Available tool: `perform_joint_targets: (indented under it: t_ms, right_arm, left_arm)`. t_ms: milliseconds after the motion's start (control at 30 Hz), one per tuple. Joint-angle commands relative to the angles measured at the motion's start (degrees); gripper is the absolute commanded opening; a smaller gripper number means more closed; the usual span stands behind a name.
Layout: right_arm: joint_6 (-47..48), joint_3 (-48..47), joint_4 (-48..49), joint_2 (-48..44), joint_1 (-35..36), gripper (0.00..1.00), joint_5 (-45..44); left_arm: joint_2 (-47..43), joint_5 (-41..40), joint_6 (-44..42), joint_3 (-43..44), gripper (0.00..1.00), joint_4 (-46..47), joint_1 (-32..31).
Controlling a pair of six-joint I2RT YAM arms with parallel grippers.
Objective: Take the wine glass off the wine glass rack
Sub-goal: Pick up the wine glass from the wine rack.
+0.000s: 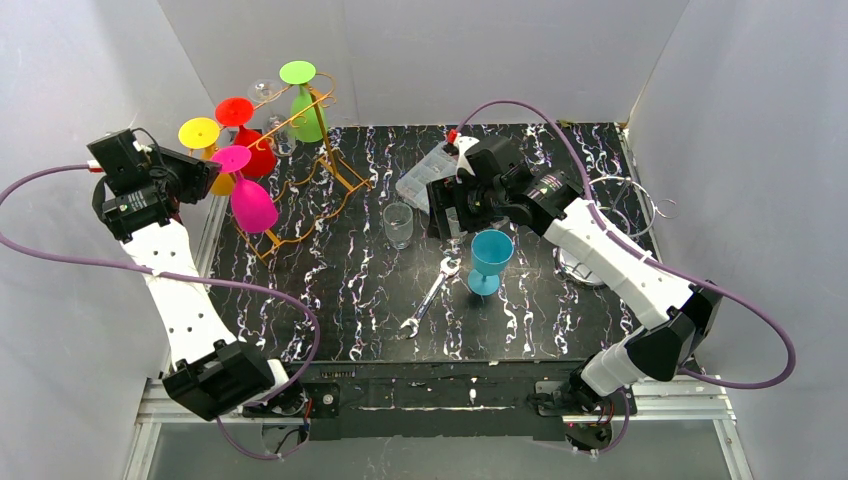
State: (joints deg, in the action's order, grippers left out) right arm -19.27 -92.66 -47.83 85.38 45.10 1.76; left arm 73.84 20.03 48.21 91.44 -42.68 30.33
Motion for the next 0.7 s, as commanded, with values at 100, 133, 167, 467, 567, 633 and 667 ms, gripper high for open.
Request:
perform_joint_targets:
  t_ms: [100, 133, 167, 467, 567, 633, 667]
  right_arm:
    - [0.8, 0.2, 2.0, -0.7, -0.3, 0.98, 0.7]
    - [0.8, 0.2, 2.0, -0.7, -0.4, 0.98, 0.7]
    - [0.8, 0.2, 2.0, -0.7, -0.4, 0.98, 0.9]
    - [0.6, 0.2, 1.9, -0.8, -0.5, 0.98, 1.0]
    - [0.7, 0.1, 1.7, -0.6, -0.5, 0.98, 1.1]
    - [0.7, 0.0, 1.6, -0.6, -0.5, 0.99, 1.1]
    - [0.8, 0.0, 1.5, -0.5, -0.5, 0.98, 1.1]
  left_arm:
    - [-1.0, 1.7, 0.6, 0.3, 0.11, 0.6, 0.5]
    - [-1.1, 1.7, 0.7, 0.3, 0.09, 0.6, 0.4]
    - [-1.1, 1.8, 0.7, 0.1, 0.07, 0.6, 0.5]
    - [-2.4, 2.7, 2.7, -0.6, 0.0, 1.5, 0.7]
    - [-2.8, 3.7, 3.8, -1.3, 0.0, 2.4, 0.8]
    - [-3.4, 4.0, 4.4, -1.8, 0.0, 2.9, 1.1]
    - [-3.7, 4.0, 4.7, -2.0, 0.0, 3.2, 1.4]
